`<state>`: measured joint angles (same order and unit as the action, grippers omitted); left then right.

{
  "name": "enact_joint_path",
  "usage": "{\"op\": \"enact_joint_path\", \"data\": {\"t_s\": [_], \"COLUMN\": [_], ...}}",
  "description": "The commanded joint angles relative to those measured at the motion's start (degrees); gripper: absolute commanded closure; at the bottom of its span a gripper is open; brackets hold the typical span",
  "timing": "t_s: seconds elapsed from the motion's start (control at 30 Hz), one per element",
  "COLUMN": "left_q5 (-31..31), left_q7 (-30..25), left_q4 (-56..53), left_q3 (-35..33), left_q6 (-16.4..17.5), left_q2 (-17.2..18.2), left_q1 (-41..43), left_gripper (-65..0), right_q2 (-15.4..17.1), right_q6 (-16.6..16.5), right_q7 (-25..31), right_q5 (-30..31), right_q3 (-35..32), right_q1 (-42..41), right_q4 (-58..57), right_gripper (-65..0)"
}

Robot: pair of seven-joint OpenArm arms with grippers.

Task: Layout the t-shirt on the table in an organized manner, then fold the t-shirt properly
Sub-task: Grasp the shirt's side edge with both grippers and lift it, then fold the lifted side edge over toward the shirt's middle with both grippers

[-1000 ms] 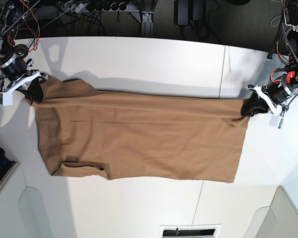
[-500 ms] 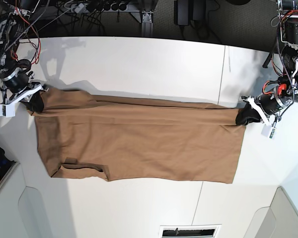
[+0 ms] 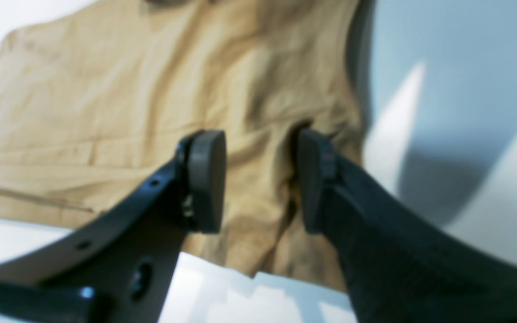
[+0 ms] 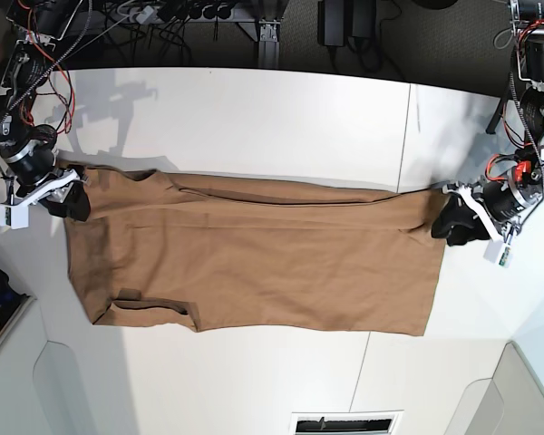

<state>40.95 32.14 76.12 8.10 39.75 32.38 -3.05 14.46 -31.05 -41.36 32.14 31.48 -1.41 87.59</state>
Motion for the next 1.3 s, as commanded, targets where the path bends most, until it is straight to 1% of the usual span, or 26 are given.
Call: {"op": "enact_joint_path", "data": {"t_s": [0.0, 0.1, 0.13, 0.17, 0.23, 0.27, 0.3, 0.33, 0.43, 0.53, 0.6, 0.63, 0.77, 0.9, 0.93, 1.0, 1.07, 1.13, 1.27], "left_q5": [2.23, 5.53, 5.49, 5.49, 4.0, 3.04, 2.23, 1.18, -3.41, -9.79, -13.49, -14.86, -19.04, -19.39, -19.37, -19.19, -17.29, -15.85, -15.91], "left_q7": [-0.44, 0.28, 0.28, 0.26, 0.24, 0.22, 0.15, -0.42, -2.49, -5.35, -7.43, -8.48, -9.2, -9.11, -9.01, -8.79, -8.04, -7.65, -7.76], "left_q4": [2.16, 4.76, 5.01, 4.98, 4.92, 4.92, 4.92, 4.92, 4.57, 3.41, 2.01, 1.07, -2.6, -3.69, -3.61, -2.99, -1.44, 0.63, 4.55], "left_q3": [1.62, 3.3, 3.23, 2.89, 1.97, 1.46, 0.81, 0.02, -3.56, -7.34, -9.51, -10.38, -12.09, -12.22, -12.22, -12.22, -12.22, -12.2, -12.15], "left_q6": [0.25, 0.25, 0.25, 0.25, 0.25, 0.25, 0.25, 0.25, 0.25, 0.25, -2.82, -3.54, -3.52, -3.43, -2.58, 0.25, 0.25, 0.25, 0.25], "left_q2": [1.6, 2.29, 2.21, 2.12, 1.38, 0.83, 0.22, -0.31, -1.18, -2.05, -2.64, -2.95, -4.44, -4.68, -4.52, -4.09, -3.28, -1.99, 0.04], "left_q1": [-1.07, -1.09, -1.07, -1.07, -1.07, -1.07, -1.07, -1.05, -1.07, -1.09, -1.09, -1.11, -1.05, -0.98, -0.98, -0.61, 0.87, 3.32, 8.09], "left_gripper": [-28.4, -28.4, -27.9, -24.8, -13.1, -6.8, -1.5, 0.0, 0.0, 0.0, 0.0, 0.0, 0.0, 0.0, 0.0, 0.0, 0.0, 0.0, 0.0], "right_q2": [0.94, 0.92, 0.9, 0.9, 0.9, 0.9, 0.92, 0.92, 0.92, 0.92, 0.92, 0.92, 0.94, 0.94, 0.94, 0.96, 1.03, 1.09, 1.11], "right_q6": [-0.22, -0.24, -0.24, -0.24, -0.22, -0.22, -0.22, -0.22, -0.24, -0.24, -0.26, -0.24, -0.24, -0.24, -0.26, -0.28, -0.28, -0.28, -0.31], "right_q7": [0.7, 0.94, 1.36, 1.79, 2.69, 3.61, 4.61, 5.49, 7.58, 8.92, 9.27, 9.25, 8.98, 8.11, 7.93, 6.1, 4.87, 4.87, 4.85], "right_q5": [2.03, 3.23, 3.17, 3.1, 1.73, 0.9, -0.02, -0.85, -3.04, -4.81, -5.92, -6.78, -8.0, -7.48, -7.5, -7.39, -5.64, -3.91, -3.06], "right_q3": [0.79, 0.92, 0.72, 0.48, -0.15, -0.57, -0.96, -1.29, -1.84, -1.99, -1.99, -1.99, -1.99, -1.99, -1.99, -1.99, -1.99, -1.97, -1.97], "right_q1": [-0.66, -0.9, -0.96, -0.94, -0.98, -0.96, -0.96, -0.96, -0.96, -1.07, -1.64, -2.01, -2.34, -1.7, -1.55, -1.22, 0.26, 2.95, 8.44], "right_q4": [2.05, 3.52, 3.3, 2.89, 1.31, 0.44, -0.48, -1.33, -3.76, -5.88, -7.52, -8.46, -11.02, -12.07, -12.07, -11.98, -11.04, -9.11, -4.52], "right_gripper": [-26.5, -26.4, -24.7, -19.7, -3.8, 0.0, 0.0, 0.0, 0.0, 0.0, 0.0, 0.0, 0.0, 0.0, 0.0, 0.0, 0.0, 0.0, 0.0]}}
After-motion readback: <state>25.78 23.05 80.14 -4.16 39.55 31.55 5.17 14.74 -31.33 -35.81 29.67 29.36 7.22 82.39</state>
